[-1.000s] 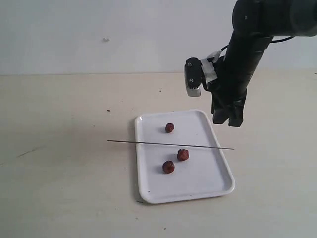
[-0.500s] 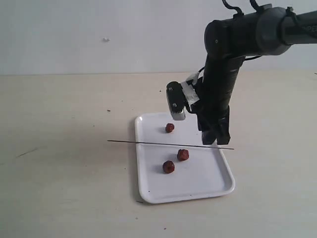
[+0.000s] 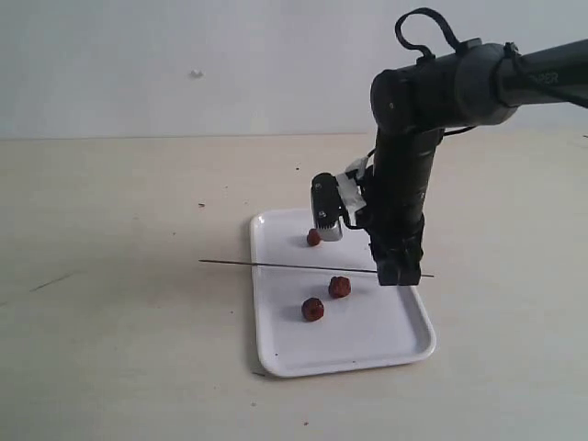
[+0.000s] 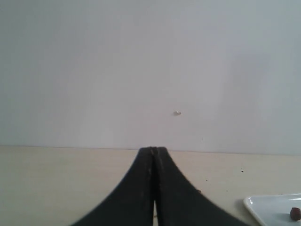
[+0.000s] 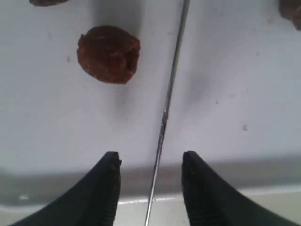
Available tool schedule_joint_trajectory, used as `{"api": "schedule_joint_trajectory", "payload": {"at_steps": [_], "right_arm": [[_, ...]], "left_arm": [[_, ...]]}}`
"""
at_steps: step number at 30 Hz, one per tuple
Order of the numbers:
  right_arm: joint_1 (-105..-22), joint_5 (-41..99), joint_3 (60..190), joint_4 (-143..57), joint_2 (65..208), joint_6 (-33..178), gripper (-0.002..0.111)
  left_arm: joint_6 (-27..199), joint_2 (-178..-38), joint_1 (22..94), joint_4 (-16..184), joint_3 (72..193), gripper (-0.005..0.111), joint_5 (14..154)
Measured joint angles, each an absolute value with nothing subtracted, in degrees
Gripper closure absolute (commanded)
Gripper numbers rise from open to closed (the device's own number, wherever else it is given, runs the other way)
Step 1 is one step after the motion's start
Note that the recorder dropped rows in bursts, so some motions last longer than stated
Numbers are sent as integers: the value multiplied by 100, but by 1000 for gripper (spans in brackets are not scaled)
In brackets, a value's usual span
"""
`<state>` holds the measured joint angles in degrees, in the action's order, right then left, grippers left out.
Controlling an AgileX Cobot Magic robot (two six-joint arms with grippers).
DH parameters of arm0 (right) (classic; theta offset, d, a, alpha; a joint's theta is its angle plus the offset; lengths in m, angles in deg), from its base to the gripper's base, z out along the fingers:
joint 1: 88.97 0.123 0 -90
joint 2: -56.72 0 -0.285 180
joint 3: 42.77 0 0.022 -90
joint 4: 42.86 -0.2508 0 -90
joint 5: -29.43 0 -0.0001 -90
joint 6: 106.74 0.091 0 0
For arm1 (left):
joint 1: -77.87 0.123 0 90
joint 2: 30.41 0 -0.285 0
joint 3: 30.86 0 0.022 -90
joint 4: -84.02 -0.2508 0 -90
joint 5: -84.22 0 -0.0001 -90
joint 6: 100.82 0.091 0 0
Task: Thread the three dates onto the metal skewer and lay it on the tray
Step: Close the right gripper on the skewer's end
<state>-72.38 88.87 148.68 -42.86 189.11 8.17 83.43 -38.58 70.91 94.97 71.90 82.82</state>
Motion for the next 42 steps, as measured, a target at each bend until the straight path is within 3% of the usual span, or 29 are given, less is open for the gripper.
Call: {"api": "schedule_joint_trajectory", "payload": {"at_steps": [33, 42], "right_arm": [[-7238, 8357, 14868, -4286, 19147, 963, 65], [-7238, 8345, 14868, -4286, 19147, 963, 94]], "left_arm": [[8343, -3858, 7091, 9497, 7190, 107, 8282], [8343, -3858, 7091, 9497, 7190, 107, 8282]]}}
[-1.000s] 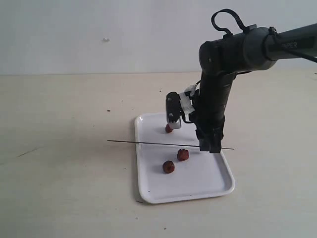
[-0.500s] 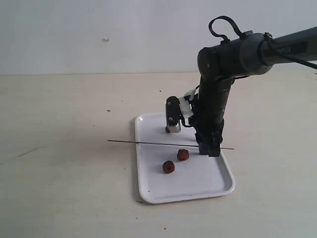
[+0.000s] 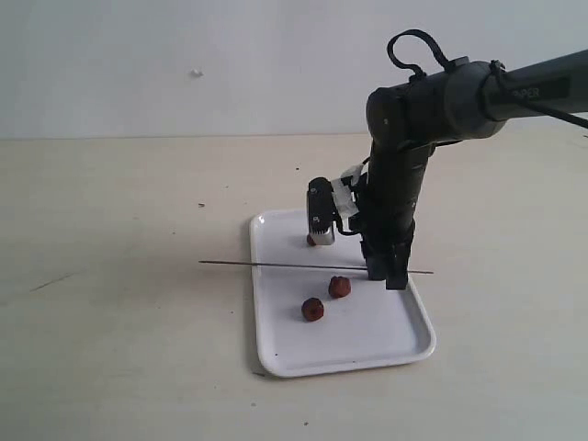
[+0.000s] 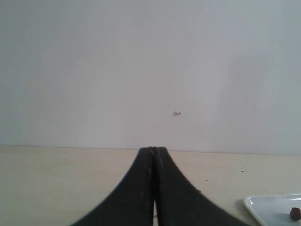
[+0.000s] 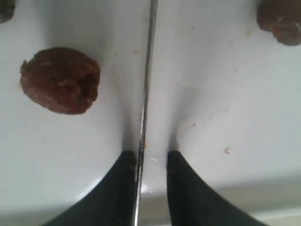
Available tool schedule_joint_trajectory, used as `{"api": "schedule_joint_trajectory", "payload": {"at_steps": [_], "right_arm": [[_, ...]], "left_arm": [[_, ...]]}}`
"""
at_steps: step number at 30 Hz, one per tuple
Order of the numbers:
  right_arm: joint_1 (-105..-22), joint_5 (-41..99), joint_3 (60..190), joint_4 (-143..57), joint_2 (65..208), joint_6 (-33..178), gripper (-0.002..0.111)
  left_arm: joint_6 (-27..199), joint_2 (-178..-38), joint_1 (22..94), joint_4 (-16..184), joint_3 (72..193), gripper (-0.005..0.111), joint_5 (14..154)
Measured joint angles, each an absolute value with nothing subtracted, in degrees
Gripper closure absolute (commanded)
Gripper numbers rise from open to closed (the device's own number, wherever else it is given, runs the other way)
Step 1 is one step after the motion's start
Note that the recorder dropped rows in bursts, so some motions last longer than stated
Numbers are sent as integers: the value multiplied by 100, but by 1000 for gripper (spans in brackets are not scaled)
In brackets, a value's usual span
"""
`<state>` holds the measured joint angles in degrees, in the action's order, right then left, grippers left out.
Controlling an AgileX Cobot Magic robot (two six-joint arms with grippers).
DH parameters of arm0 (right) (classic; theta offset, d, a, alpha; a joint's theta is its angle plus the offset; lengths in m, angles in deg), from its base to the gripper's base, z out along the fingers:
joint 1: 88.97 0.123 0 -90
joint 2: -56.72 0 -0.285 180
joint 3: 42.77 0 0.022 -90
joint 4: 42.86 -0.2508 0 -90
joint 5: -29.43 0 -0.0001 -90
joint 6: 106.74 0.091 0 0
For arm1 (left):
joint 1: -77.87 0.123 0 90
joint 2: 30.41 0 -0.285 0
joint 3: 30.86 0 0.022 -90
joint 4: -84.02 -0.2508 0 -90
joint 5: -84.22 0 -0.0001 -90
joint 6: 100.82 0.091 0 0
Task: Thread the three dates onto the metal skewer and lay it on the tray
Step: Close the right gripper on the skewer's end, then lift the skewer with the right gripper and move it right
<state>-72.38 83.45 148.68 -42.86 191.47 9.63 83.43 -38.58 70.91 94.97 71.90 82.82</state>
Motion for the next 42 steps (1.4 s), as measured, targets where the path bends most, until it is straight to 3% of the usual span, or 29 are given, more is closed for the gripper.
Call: {"api": "schedule_joint_trajectory", "payload": {"at_steps": [6, 16, 23, 29, 42], "right_arm": [[-7238, 8345, 14868, -4286, 19147, 943, 108], [-7238, 8580, 14868, -4286, 18887, 1500, 108], [-7619, 9768, 14868, -4933, 17823, 3211, 108], [-7713, 9871, 14817, -5038, 16748, 4456, 108], [-7713, 9957, 12449, -4806, 14072, 5545, 108]], "left_arm": [[8343, -3858, 7091, 9497, 7190, 107, 8282], [8343, -3858, 7091, 9497, 7190, 107, 8282], [8343, -3858, 7091, 9497, 7190, 107, 8282], [8343, -3858, 7091, 9497, 7190, 107, 8282], [8343, -3858, 7091, 9497, 7190, 107, 8282]]}}
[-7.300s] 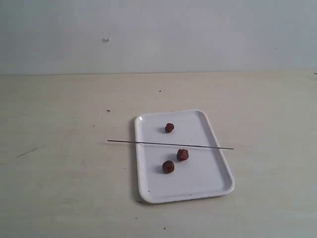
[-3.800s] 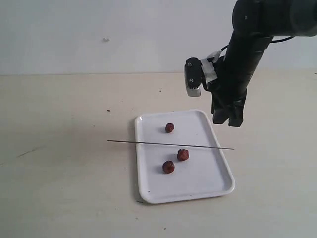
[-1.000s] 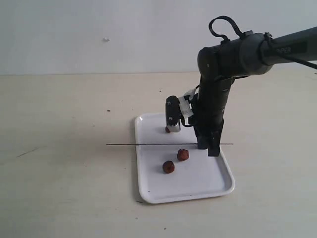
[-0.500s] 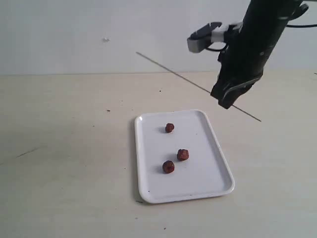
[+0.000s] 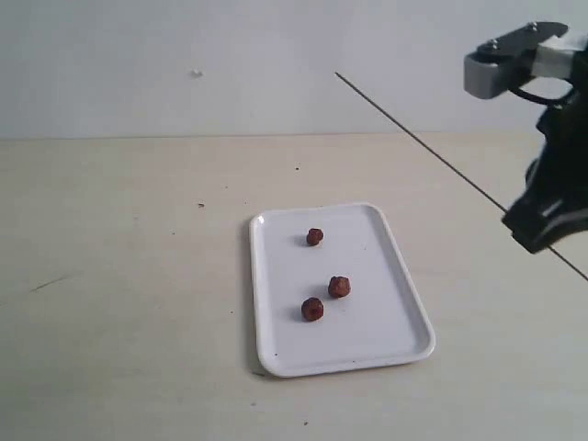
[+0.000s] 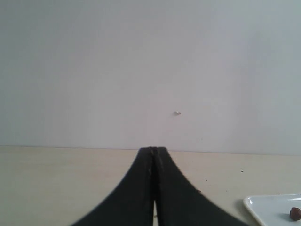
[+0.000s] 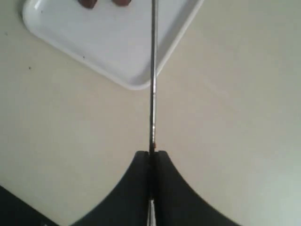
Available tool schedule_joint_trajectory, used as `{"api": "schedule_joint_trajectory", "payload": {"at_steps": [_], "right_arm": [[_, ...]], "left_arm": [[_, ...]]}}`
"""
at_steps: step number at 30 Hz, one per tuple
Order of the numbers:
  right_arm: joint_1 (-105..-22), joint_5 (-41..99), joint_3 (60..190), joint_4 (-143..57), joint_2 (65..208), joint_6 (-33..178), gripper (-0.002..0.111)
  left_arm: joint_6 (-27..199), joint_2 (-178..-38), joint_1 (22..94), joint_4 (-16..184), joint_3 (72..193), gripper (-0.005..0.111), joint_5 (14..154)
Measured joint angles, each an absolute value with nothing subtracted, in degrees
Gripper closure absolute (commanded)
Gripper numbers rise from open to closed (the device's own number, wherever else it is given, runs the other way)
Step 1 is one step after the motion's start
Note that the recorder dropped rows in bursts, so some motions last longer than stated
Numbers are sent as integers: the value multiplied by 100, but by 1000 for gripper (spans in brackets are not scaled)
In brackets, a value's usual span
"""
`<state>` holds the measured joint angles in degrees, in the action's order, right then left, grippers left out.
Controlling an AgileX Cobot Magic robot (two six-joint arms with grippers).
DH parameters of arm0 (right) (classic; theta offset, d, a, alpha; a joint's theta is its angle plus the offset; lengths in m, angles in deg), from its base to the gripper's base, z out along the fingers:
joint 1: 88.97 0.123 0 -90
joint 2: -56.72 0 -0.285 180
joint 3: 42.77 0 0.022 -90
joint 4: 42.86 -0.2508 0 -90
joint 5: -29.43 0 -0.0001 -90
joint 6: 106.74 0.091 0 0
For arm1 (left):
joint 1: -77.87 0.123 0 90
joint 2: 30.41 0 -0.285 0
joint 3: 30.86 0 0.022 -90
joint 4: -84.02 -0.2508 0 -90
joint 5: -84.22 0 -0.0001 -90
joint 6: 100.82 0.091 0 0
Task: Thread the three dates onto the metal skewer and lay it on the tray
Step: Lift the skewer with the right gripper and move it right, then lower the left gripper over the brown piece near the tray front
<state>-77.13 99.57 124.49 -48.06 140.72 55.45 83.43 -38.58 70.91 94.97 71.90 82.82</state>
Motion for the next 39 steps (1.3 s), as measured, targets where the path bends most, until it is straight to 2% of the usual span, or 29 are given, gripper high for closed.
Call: {"api": "schedule_joint_trajectory", "payload": {"at_steps": [8, 13, 19, 26, 30, 32, 34, 37, 39], "right_arm": [[-7713, 9965, 11446, -4809, 13121, 5802, 108], [-7713, 9965, 11068, -4929, 12809, 5838, 108], [-7713, 9965, 10961, -4991, 12704, 5838, 108], [-7713, 9965, 10961, -5043, 12704, 5973, 108], [-7713, 9965, 10961, -5060, 12704, 6019, 108], [-7713, 9965, 10961, -5060, 12704, 6031, 108], [-7713, 9965, 10961, -5060, 12704, 6031, 108], [-7713, 9965, 10961, -5049, 12704, 6031, 108], [-7713, 9965, 10961, -5049, 12704, 6020, 108]], "left_arm": [[8300, -3858, 7091, 9527, 7190, 107, 8272], [7242, -3858, 7091, 10186, 7190, 107, 8068], [6009, -3858, 7091, 10554, 7190, 107, 7863], [5818, -3858, 7091, 10638, 7190, 107, 6706], [5829, -4283, 7102, 11443, 7245, 107, 6701], [5882, -5238, 7102, 11289, 7743, 107, 7134], [5894, -6470, 7102, 10519, 8742, 107, 7750], [6311, -8546, 7102, 9415, 10967, 107, 9452], [6968, -9405, 7102, 9324, 11958, 107, 10403]]}}
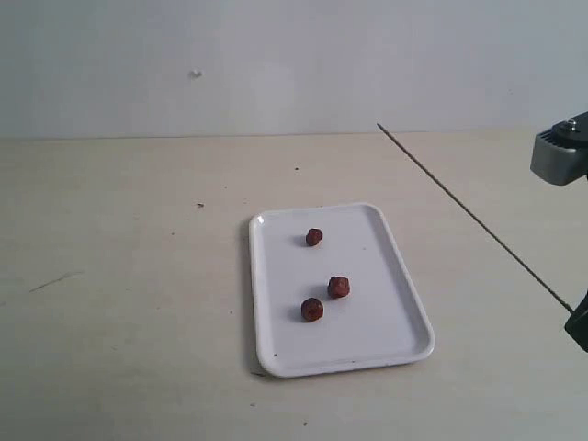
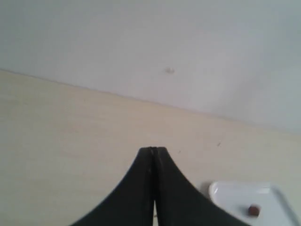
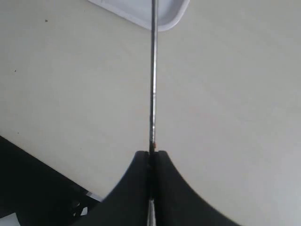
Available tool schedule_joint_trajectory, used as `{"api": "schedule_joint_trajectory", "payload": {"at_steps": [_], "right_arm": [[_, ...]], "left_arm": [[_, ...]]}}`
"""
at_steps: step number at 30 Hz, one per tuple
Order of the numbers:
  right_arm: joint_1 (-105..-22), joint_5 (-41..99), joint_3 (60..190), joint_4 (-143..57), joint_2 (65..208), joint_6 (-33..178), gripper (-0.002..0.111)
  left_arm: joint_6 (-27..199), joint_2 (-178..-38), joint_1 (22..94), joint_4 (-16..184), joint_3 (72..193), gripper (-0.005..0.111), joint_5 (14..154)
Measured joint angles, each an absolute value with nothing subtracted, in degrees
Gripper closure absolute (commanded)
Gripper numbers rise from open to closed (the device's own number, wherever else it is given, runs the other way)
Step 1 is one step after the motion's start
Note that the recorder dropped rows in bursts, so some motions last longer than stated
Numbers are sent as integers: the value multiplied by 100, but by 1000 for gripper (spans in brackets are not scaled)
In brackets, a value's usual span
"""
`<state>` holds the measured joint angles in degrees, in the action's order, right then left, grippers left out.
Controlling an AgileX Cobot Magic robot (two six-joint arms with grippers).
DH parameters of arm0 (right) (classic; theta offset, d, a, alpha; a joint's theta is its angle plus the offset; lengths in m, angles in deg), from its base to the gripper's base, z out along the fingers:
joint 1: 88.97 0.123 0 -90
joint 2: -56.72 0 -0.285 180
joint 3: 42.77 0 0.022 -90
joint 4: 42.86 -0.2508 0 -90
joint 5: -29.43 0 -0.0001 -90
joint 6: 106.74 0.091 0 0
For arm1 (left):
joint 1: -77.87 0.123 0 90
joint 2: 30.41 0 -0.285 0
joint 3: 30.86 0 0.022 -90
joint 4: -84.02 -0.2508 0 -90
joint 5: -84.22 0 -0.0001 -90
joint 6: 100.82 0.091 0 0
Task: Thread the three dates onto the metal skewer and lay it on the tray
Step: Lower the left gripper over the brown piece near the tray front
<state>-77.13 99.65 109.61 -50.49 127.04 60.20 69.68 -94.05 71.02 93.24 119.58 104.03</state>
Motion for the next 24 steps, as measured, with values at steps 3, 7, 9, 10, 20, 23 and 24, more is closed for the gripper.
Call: {"api": "schedule_joint_trajectory", "payload": {"at_steps": [3, 7, 9, 10, 20, 23, 24], "right_arm": [[-7713, 9965, 10961, -5049, 12704, 6020, 108], [-7713, 9965, 10961, -5049, 12704, 6020, 108], [-7713, 9965, 10961, -5049, 12704, 6020, 108], [-7713, 9965, 10961, -5049, 12704, 6020, 108], [-7713, 9965, 10961, -5059, 12704, 6111, 108], [-7713, 9965, 10961, -5059, 12704, 6124, 108], [-7713, 9965, 10961, -5059, 12704, 6134, 108]], "left_arm": [[8050, -10595, 7102, 9307, 13277, 107, 11856], [9436, -11790, 7102, 9307, 14782, 107, 13563], [10339, -12360, 7102, 9298, 15338, 107, 14256], [10678, -12616, 7102, 9298, 15510, 107, 14503], [10014, -14242, 6641, 10486, 15943, 107, 15372], [9696, -14646, 5928, 10426, 15943, 107, 15372], [9587, -14775, 5665, 10367, 15943, 107, 15372]]}}
